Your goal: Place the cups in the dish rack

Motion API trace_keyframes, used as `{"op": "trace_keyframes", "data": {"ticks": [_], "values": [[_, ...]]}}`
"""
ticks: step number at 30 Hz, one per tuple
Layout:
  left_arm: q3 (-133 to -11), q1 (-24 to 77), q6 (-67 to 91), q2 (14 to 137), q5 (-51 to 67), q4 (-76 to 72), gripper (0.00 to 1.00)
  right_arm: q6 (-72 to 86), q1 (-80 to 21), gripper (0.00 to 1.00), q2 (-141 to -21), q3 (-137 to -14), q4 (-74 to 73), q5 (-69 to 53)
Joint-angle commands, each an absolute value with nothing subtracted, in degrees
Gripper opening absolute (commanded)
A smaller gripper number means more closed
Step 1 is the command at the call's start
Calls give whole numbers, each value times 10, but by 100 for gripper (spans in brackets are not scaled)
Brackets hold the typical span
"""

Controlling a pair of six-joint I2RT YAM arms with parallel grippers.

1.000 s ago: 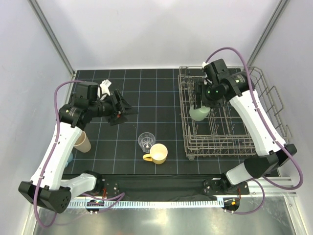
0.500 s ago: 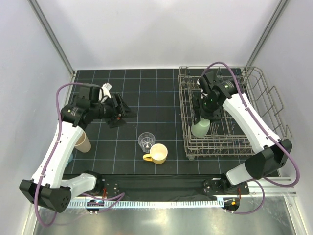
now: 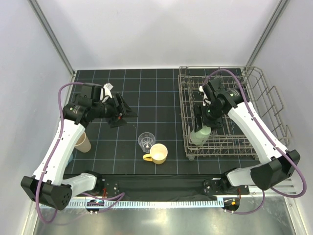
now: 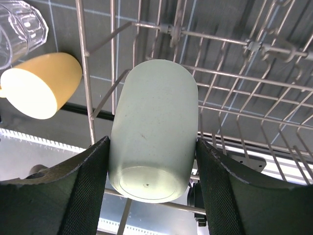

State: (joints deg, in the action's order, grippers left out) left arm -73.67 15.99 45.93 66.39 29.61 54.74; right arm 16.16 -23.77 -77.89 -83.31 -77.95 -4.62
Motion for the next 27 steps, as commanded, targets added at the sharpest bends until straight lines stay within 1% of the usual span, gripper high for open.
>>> {"op": "trace_keyframes", "data": {"ticks": [1, 27], "values": [[-735, 156, 446, 661, 306, 552, 70, 152, -236, 4, -764, -823, -870, -62], [-744, 152, 420, 667, 303, 576, 70, 163, -237, 4, -783, -780, -858, -37]]}}
